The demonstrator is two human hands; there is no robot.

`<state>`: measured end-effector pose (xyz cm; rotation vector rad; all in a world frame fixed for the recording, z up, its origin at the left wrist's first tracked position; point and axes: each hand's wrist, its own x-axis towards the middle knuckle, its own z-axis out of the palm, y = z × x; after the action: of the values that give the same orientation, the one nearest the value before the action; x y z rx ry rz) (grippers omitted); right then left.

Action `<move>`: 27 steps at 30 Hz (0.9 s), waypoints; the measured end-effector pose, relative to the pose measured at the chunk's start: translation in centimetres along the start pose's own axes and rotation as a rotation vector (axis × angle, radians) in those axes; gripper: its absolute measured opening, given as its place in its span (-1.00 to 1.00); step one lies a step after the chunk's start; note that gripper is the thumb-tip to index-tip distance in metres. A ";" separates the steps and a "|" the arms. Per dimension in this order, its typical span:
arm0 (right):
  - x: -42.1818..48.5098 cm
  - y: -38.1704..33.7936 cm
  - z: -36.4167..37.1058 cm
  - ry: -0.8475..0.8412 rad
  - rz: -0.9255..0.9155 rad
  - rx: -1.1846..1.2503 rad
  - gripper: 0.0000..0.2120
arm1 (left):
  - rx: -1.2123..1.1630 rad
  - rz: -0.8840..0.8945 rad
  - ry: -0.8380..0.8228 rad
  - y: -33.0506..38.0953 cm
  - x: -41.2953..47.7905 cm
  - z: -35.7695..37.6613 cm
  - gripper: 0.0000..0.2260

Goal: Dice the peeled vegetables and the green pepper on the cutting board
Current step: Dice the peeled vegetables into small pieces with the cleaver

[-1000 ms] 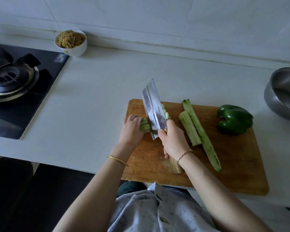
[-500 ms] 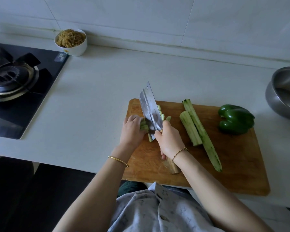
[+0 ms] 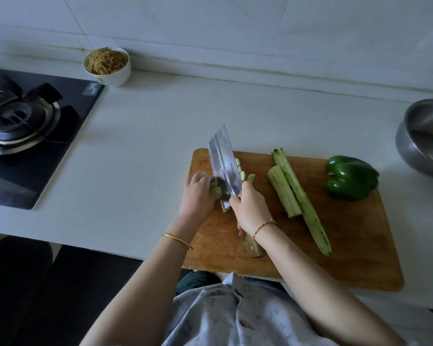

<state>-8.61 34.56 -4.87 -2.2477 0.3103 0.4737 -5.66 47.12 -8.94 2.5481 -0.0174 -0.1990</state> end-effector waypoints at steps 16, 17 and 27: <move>-0.4 2.7 -2.9 0.010 -0.052 0.212 -0.87 | 0.045 0.060 0.153 0.8 -0.9 0.0 -0.61; -0.5 2.8 -3.1 0.031 -0.084 0.142 -0.84 | -0.020 0.050 0.214 1.1 -0.6 -0.4 -0.63; -2.0 2.1 -4.6 0.094 -0.229 -0.187 -0.73 | -0.291 0.250 0.479 5.3 1.1 -5.4 -0.74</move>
<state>-10.10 29.85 -2.58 -2.4551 0.0547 0.2858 -3.62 45.64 -1.70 2.2167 -0.1129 0.4721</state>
